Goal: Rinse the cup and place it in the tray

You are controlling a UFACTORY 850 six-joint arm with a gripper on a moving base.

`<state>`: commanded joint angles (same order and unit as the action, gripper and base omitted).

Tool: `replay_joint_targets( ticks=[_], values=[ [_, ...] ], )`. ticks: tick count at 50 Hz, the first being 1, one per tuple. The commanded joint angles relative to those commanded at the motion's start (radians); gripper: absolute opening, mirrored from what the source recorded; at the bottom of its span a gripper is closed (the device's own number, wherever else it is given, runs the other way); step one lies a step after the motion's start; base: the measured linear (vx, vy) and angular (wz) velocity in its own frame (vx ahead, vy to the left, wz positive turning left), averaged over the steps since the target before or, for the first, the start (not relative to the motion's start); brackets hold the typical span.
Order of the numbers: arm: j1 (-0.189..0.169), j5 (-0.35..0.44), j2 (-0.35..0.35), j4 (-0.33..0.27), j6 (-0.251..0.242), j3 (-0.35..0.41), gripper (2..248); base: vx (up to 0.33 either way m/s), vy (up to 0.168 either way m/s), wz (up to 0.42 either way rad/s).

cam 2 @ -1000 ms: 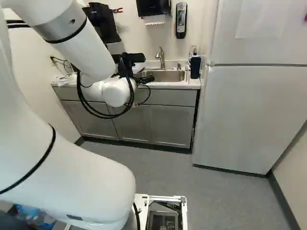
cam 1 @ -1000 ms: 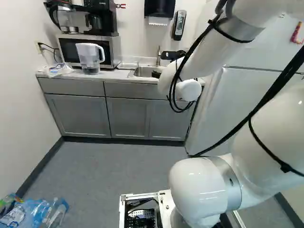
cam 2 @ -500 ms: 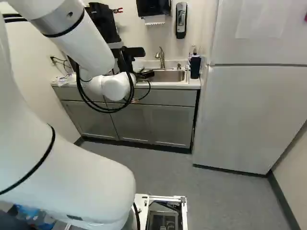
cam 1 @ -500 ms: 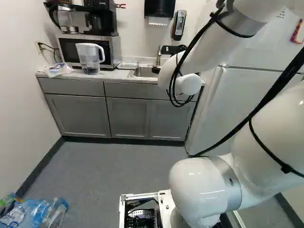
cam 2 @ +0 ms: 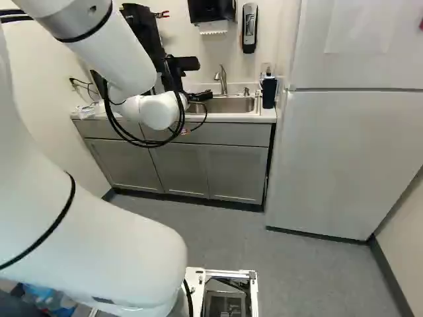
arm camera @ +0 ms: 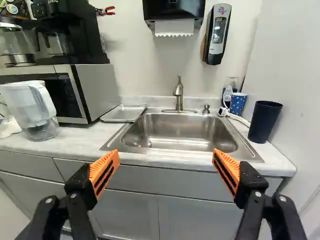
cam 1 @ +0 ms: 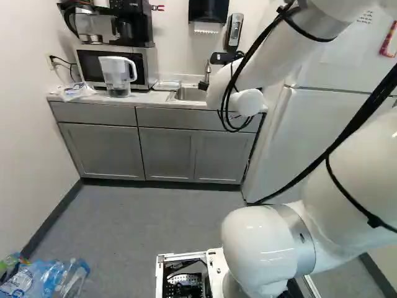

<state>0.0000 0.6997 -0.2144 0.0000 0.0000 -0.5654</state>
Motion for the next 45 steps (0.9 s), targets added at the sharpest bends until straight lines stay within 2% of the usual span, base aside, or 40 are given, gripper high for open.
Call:
replay_joint_targets(
  ticks=[45],
  values=[
    [0.0, -0.097, -0.003, 0.0, 0.0, -0.094, 247, 0.0, 0.0, 0.0]
  ],
)
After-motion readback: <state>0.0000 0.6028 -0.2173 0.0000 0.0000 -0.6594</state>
